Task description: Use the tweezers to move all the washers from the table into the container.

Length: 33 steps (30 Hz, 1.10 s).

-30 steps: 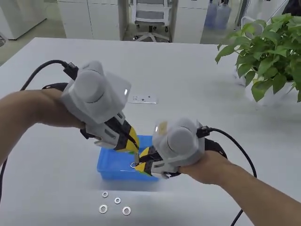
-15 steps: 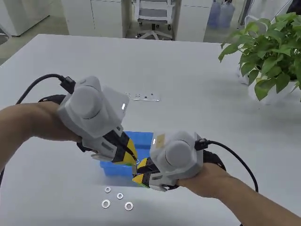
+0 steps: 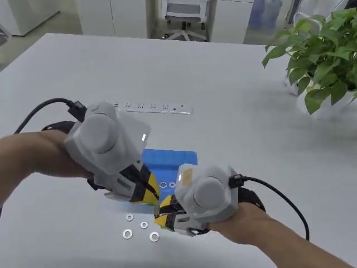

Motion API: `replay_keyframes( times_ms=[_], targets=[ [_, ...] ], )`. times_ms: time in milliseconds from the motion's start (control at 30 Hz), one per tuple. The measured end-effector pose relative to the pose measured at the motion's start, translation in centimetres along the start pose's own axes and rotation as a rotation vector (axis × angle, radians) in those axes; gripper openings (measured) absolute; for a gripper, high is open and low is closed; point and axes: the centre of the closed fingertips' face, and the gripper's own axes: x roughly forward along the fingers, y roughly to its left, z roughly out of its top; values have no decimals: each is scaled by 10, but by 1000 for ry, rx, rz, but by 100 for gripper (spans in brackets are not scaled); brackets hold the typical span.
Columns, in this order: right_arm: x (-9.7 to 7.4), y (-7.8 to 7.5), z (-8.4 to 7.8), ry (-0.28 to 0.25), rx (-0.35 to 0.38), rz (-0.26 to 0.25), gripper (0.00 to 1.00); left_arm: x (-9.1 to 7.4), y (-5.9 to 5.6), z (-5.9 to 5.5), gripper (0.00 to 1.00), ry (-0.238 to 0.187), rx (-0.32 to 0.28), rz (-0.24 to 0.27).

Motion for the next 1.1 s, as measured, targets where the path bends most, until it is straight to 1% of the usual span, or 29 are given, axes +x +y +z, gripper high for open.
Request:
replay_keyframes(
  times_ms=[500,867,1100],
  targets=[
    [13,17,-7,10,-4,26,12,8,-14,-13,5,0,-30,-11],
    [17,23,-13,13,15,38,12,14,-18,-18,5,-4,-50,-23],
    [19,26,-17,18,24,45,13,20,-21,-20,6,-3,-53,-31]
  ],
)
